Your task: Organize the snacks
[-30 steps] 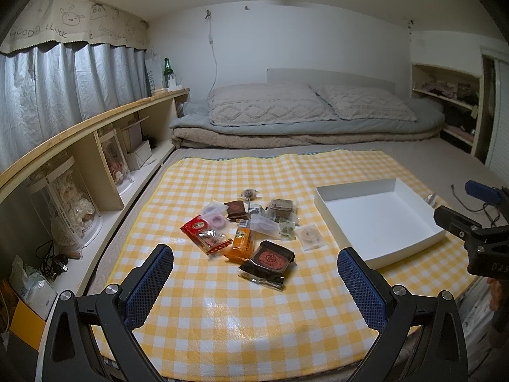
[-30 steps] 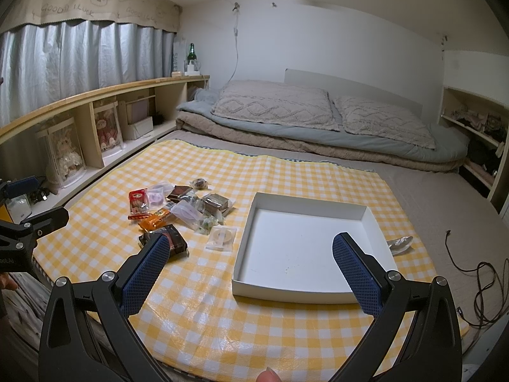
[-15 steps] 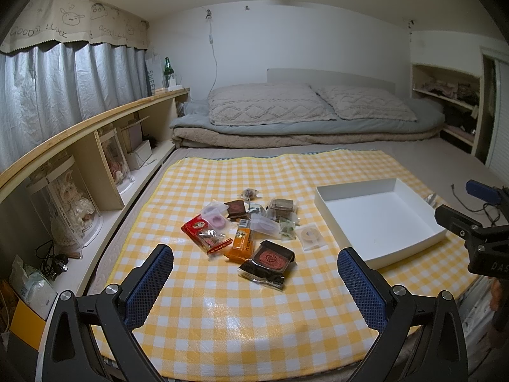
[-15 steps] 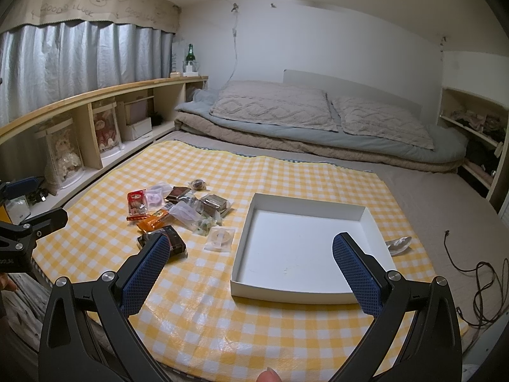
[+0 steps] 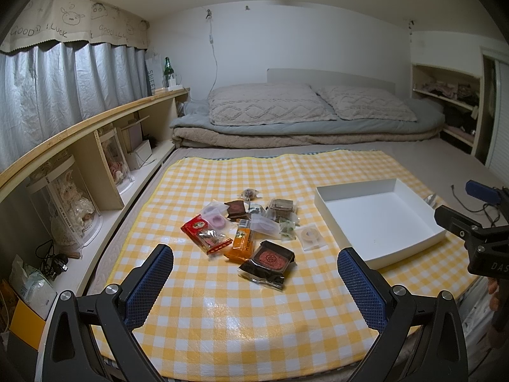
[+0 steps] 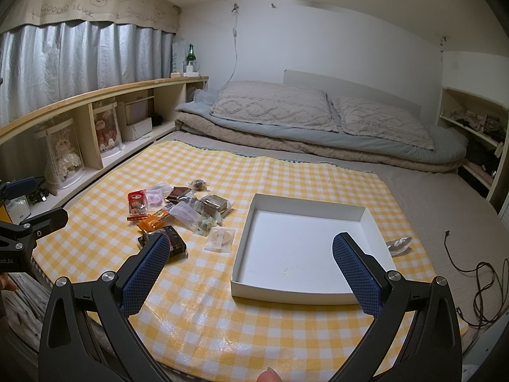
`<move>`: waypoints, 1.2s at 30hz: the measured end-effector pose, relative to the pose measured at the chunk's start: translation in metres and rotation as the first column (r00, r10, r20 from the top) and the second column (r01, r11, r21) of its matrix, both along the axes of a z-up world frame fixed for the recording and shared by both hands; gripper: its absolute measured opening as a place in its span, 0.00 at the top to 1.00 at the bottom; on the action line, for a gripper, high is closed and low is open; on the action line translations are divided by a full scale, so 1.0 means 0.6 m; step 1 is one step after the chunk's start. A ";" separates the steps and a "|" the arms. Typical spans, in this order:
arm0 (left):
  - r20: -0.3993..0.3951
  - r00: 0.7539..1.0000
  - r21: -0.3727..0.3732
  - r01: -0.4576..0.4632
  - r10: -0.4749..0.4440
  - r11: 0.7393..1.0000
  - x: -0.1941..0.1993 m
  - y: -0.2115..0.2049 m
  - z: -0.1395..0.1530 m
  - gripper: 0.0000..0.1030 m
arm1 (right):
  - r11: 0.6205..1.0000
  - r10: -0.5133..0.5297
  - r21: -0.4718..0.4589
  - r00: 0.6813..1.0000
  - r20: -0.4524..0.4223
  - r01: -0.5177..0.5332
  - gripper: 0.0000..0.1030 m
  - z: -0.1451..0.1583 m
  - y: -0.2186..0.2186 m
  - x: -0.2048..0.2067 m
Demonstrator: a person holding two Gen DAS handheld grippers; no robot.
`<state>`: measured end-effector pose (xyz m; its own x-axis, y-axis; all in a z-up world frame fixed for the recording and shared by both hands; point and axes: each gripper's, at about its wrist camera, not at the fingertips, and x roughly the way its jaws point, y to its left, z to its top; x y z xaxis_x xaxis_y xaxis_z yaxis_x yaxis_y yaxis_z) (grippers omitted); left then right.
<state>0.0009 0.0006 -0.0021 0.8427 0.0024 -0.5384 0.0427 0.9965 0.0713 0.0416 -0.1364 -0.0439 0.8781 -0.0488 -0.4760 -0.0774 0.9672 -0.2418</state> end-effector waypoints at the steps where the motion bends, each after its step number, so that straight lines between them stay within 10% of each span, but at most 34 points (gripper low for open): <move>1: -0.001 1.000 0.001 0.000 0.000 1.000 0.000 0.000 0.000 0.00 | 1.000 0.000 0.000 1.000 0.001 0.000 0.00 0.000 0.000 0.000; 22: 0.039 0.999 0.029 -0.011 0.010 1.000 0.003 -0.002 0.039 0.00 | 0.999 0.034 0.017 0.999 0.033 -0.034 0.00 0.039 -0.005 -0.003; 36: 0.115 0.992 -0.011 -0.059 0.059 0.998 0.137 0.031 0.131 0.00 | 0.981 0.192 0.019 0.981 0.039 -0.193 0.00 0.097 0.028 0.116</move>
<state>0.0833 0.0193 0.0765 0.8974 0.0502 -0.4383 -0.0242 0.9976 0.0647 0.1111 -0.1195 0.0143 0.8872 0.1330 -0.4418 -0.2538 0.9404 -0.2265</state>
